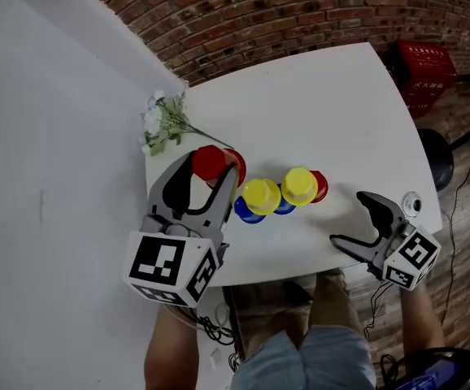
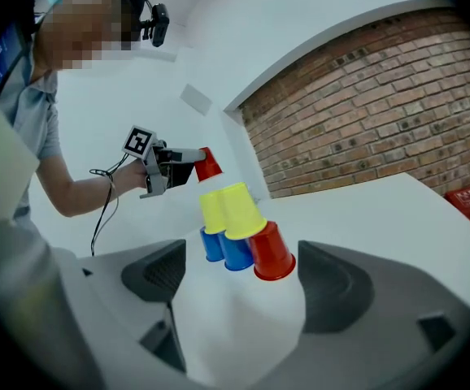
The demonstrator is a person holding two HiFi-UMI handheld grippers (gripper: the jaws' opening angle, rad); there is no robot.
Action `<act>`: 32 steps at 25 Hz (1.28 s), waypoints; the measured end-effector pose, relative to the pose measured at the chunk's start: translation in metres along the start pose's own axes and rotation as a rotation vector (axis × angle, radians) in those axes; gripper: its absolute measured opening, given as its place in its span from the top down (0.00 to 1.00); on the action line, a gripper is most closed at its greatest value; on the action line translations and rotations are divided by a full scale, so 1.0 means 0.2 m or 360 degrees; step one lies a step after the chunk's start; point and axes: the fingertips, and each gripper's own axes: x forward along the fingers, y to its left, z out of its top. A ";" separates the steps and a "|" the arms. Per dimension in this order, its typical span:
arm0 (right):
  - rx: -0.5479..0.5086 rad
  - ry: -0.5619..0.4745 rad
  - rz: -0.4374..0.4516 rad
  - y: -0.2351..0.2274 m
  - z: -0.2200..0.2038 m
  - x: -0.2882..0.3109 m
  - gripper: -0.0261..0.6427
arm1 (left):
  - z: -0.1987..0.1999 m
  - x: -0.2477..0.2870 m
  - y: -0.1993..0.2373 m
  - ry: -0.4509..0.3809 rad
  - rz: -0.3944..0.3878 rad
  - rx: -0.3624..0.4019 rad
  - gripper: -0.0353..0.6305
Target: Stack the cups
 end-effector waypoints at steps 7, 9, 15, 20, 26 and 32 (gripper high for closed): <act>0.0020 -0.0070 -0.0025 0.05 -0.03 -0.09 0.32 | -0.03 0.07 -0.27 0.0064 -0.0154 0.0054 0.57; 0.0031 -0.0080 -0.0038 0.04 -0.04 -0.12 0.32 | -0.05 0.09 -0.32 0.0079 -0.0181 0.0052 0.57; 0.0050 -0.0104 -0.0072 0.01 -0.06 -0.16 0.33 | -0.09 0.14 -0.36 0.0098 -0.0200 0.0060 0.57; 0.0053 -0.0128 -0.0085 -0.01 -0.05 -0.15 0.33 | -0.09 0.15 -0.36 0.0091 -0.0202 0.0065 0.57; 0.0067 -0.0121 -0.0078 -0.01 -0.05 -0.14 0.33 | -0.03 0.13 -0.40 0.0048 -0.0206 0.0056 0.57; 0.0068 -0.0118 -0.0072 0.00 -0.05 -0.12 0.33 | -0.07 0.14 -0.41 0.0077 -0.0223 0.0014 0.57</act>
